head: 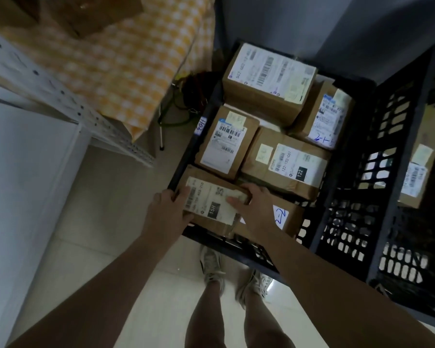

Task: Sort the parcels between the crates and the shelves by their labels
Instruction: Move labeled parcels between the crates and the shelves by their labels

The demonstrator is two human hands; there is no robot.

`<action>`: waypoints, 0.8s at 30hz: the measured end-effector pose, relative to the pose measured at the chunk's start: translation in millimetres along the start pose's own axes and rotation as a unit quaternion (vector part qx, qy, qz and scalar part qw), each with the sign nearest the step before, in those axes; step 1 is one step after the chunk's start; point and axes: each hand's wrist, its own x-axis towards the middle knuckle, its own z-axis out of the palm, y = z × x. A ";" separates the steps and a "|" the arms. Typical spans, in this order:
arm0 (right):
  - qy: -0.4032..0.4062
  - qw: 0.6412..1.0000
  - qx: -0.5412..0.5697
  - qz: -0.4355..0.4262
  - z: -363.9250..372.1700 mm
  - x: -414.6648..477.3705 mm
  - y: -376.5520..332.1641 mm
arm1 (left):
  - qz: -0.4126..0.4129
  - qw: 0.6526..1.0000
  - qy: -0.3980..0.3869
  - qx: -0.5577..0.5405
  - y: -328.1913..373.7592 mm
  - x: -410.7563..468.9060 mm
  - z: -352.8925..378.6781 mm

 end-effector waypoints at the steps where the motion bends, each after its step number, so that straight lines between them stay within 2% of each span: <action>1: -0.001 1.000 -0.002 0.002 -0.4 3.0 -0.4 | 0.016 1.000 0.011 0.024 0.0 0.5 -0.4; 3: -0.006 1.000 -0.013 -0.003 0.5 6.8 -0.2 | 0.067 0.996 0.055 0.034 1.0 3.5 1.3; 6: -0.002 0.999 -0.036 -0.029 5.7 5.4 3.7 | 0.122 0.992 0.012 0.028 6.7 8.2 7.9; 9: -0.011 0.997 -0.064 -0.041 5.7 6.7 2.8 | 0.113 0.993 -0.009 0.020 8.0 11.3 14.3; 14: -0.080 0.989 -0.112 -0.050 -14.7 9.5 -3.8 | 0.104 0.993 -0.019 0.059 14.9 11.5 4.1; 18: -0.074 0.980 -0.165 -0.079 -41.9 5.2 -21.1 | 0.082 0.994 -0.015 0.076 23.5 8.3 -13.5; 24: -0.094 0.953 -0.227 -0.177 -89.8 -19.6 -63.0 | 0.049 0.991 0.063 0.109 46.8 -22.8 -68.5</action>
